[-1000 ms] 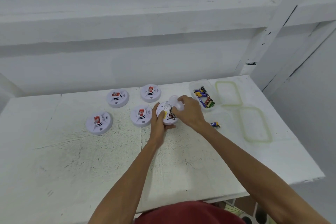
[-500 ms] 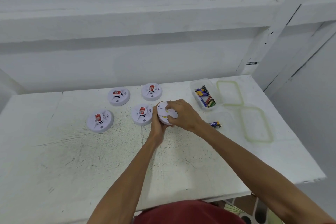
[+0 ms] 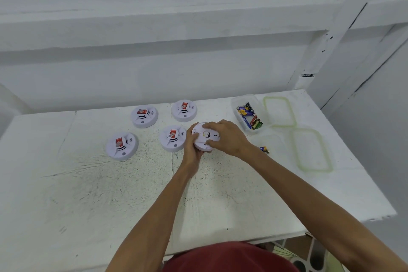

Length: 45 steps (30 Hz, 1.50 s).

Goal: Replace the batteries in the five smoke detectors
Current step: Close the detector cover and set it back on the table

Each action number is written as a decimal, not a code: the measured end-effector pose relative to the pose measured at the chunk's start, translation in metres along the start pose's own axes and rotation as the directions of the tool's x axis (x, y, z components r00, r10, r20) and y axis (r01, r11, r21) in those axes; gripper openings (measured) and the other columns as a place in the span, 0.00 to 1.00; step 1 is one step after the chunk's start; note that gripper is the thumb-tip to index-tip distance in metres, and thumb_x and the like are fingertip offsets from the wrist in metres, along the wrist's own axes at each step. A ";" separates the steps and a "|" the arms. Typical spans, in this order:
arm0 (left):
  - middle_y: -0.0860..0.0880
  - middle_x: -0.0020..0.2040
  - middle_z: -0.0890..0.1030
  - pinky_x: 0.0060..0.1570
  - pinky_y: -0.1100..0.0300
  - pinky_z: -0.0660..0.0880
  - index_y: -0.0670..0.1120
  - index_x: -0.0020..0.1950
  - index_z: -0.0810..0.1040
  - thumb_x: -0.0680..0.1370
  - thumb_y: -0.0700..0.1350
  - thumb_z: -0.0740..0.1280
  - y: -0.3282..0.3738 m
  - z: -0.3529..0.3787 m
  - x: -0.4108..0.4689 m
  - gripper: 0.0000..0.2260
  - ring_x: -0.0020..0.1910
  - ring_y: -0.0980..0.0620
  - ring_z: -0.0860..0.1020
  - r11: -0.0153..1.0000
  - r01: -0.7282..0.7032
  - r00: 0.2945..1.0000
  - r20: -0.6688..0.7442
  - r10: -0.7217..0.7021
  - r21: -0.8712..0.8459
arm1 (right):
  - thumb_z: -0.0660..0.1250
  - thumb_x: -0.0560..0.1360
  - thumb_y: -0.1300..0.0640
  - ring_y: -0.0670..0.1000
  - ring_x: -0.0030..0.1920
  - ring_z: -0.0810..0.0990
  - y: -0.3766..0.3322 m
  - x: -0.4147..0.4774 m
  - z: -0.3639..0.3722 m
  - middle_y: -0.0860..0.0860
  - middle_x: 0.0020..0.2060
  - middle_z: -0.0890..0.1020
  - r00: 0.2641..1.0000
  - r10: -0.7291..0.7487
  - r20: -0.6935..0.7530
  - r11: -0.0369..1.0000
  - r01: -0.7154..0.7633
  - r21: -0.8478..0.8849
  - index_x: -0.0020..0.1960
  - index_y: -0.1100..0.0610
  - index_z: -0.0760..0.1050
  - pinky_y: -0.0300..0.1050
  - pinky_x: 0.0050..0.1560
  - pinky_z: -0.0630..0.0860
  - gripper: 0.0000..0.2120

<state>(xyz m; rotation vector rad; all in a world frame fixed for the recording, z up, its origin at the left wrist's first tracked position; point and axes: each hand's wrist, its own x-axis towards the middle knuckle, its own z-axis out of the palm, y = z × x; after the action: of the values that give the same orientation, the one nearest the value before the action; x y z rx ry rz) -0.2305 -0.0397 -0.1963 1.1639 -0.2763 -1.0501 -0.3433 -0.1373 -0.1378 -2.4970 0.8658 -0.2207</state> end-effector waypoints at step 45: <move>0.43 0.71 0.78 0.61 0.38 0.80 0.49 0.76 0.69 0.77 0.46 0.69 -0.006 -0.007 0.003 0.28 0.68 0.39 0.78 0.999 -0.035 0.999 0.030 0.036 -0.015 | 0.76 0.70 0.41 0.47 0.51 0.83 0.033 0.000 -0.022 0.47 0.60 0.82 0.989 -0.033 0.143 0.995 0.019 0.097 0.70 0.45 0.73 0.47 0.53 0.81 0.31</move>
<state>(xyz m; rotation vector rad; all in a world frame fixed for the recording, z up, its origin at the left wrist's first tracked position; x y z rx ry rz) -0.2278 -0.0383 -0.2056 1.1266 -0.3116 -1.0376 -0.3680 -0.1689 -0.1347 -2.4026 0.7465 -0.0861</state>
